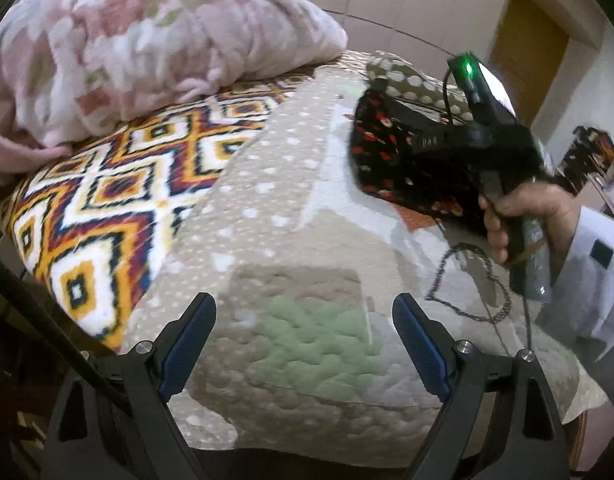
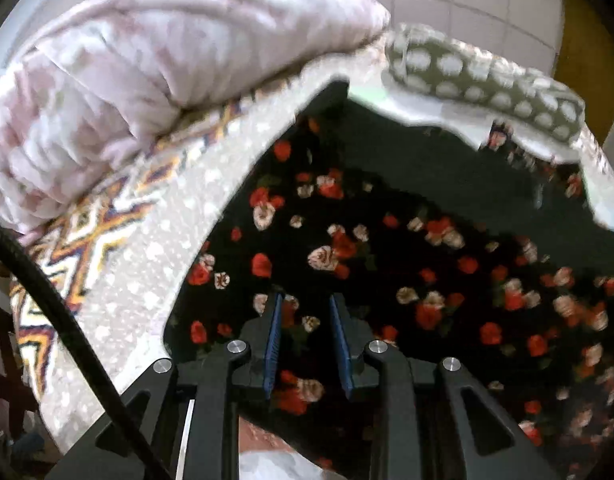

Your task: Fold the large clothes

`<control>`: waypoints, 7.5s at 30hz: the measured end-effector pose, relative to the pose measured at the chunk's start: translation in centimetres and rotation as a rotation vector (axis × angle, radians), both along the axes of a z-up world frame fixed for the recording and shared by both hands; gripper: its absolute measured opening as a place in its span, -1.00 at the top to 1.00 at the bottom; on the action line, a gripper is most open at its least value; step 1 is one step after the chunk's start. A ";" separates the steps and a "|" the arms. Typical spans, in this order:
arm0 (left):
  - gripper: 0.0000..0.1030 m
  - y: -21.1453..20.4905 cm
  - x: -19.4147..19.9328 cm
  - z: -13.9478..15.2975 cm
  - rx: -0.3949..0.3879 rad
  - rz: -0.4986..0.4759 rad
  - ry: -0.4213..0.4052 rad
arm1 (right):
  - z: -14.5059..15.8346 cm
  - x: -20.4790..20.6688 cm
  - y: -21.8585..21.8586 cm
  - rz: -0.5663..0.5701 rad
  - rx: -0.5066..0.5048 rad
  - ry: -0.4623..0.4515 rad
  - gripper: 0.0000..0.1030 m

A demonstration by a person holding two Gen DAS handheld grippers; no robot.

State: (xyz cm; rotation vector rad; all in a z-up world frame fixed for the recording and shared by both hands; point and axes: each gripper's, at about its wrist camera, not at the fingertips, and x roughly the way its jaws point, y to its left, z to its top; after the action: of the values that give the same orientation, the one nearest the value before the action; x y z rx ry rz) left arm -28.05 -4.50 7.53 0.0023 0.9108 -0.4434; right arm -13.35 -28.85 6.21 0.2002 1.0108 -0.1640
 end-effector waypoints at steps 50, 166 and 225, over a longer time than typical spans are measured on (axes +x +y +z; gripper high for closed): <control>-0.73 -22.1 0.0 5.9 0.091 -0.413 -0.100 | 1.5 -36.2 -31.6 -0.752 0.506 -0.397 -0.22; 0.68 -16.5 19.3 -2.5 -0.455 -0.270 0.244 | -3.4 -4.2 -17.2 -0.194 0.863 -0.235 -0.41; -0.67 -13.6 10.3 -5.5 0.029 -0.151 0.012 | 5.7 -6.5 -10.9 -0.015 0.456 -0.280 0.19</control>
State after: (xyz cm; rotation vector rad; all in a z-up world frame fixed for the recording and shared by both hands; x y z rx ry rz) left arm -17.80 -18.08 2.04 0.0954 0.9319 -0.5713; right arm -19.81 -39.76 11.90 0.6286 0.7554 0.0837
